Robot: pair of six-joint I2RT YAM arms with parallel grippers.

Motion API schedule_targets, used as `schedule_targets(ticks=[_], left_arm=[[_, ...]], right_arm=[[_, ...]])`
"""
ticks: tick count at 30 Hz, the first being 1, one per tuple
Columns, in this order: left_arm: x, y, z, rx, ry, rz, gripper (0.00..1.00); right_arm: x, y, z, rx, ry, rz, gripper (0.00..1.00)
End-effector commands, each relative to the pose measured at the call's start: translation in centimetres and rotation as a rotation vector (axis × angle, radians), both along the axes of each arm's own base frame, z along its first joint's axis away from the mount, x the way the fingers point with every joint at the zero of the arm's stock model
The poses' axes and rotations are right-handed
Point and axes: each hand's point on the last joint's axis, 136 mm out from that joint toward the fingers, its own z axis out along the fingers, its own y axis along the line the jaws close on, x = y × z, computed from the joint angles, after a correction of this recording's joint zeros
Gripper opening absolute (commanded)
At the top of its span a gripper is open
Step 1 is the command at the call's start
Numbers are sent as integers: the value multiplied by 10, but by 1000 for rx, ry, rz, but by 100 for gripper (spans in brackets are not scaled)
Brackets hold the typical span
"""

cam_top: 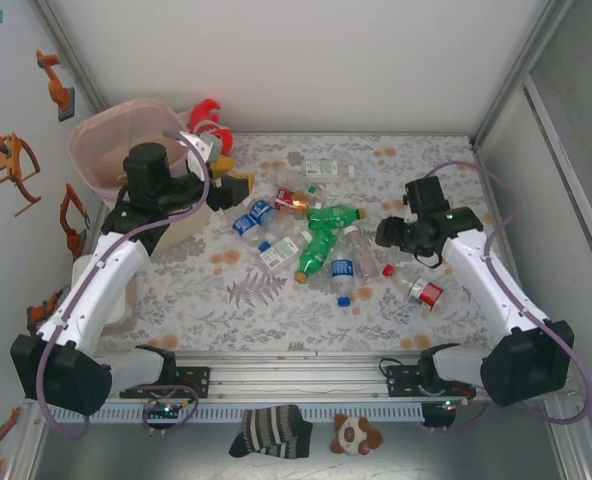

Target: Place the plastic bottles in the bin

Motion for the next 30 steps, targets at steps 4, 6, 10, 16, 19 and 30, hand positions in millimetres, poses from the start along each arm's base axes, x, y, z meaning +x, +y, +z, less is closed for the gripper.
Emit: schedule_targets(ticks=[4, 6, 10, 16, 19, 30], left_arm=[[-3, -1, -10, 25, -6, 4, 71], [-4, -3, -11, 21, -9, 1, 71], [-2, -4, -15, 29, -1, 2, 71], [-3, -4, -17, 39, 3, 5, 71], [-3, -4, -18, 38, 7, 8, 71], [-5, -3, -12, 45, 2, 11, 72]], right_arm=[[-20, -33, -13, 36, 57, -446, 72], [-31, -34, -24, 103, 82, -584, 72], [-45, -33, -40, 296, 57, -815, 78], [-72, -36, -64, 297, 197, -984, 91], [-78, -36, -72, 242, 271, -1000, 99], [-61, -43, -85, 199, 273, -1020, 99]])
